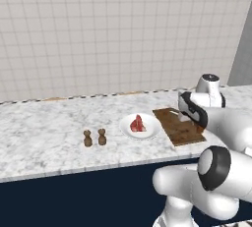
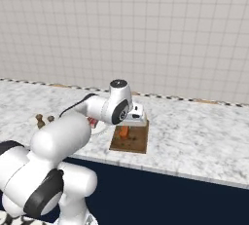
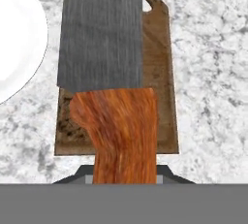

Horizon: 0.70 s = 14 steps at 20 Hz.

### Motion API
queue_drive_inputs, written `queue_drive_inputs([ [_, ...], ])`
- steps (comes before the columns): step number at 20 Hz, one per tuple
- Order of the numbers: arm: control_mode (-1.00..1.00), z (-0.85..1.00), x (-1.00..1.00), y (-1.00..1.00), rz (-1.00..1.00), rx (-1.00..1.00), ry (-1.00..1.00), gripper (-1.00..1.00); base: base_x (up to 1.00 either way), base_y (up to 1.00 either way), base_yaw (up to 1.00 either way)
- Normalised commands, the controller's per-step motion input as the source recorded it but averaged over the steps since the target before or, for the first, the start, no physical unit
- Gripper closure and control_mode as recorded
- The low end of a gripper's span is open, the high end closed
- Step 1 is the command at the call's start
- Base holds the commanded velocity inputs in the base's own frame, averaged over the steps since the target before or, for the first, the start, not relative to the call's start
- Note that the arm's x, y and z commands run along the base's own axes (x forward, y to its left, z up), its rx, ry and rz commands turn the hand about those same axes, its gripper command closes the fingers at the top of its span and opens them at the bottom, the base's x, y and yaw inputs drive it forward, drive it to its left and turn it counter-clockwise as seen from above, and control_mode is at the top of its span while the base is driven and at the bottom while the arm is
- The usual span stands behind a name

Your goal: Pick up the knife from the drawer and place it on the cutting board. Then place the meat from the plate to the cutting board.

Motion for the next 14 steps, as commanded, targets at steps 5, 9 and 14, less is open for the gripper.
queue_drive_inputs([
  [5,-1.00,-0.42,0.20,-0.17,0.06,0.00,0.00,1.00,0.00,0.00,0.00],
  [9,-1.00,-0.48,0.21,-0.09,0.09,0.00,0.00,1.00,0.00,0.00,0.00],
  [14,-1.00,-0.44,0.08,-0.06,0.06,0.00,0.00,1.00,0.00,0.00,0.00],
])
